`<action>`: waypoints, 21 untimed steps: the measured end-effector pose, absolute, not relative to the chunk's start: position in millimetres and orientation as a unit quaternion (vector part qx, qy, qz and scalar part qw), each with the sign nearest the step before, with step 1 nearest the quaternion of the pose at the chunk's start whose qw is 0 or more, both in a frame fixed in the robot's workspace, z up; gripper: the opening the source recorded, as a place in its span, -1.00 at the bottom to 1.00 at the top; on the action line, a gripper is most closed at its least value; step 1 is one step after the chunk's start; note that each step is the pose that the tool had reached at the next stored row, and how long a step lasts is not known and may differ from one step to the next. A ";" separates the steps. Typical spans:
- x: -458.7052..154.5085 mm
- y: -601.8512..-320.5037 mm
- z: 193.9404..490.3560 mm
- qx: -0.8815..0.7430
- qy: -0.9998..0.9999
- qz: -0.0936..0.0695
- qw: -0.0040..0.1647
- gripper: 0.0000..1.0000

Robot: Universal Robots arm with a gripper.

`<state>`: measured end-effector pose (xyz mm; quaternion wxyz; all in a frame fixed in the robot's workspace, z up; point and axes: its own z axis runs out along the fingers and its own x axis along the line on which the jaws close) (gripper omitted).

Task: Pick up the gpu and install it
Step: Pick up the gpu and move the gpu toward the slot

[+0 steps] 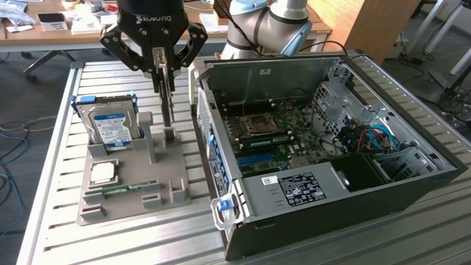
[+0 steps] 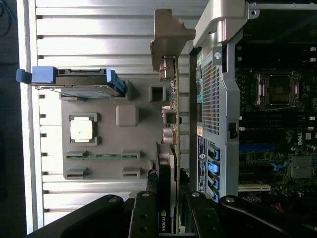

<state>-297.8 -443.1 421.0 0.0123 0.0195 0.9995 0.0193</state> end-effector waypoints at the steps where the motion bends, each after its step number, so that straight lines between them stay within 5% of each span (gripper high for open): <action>1: -297.5 -443.1 421.0 0.019 1.000 0.019 0.012 -0.47; 21: -272.3 -443.1 421.1 0.019 1.000 0.020 0.012 -0.47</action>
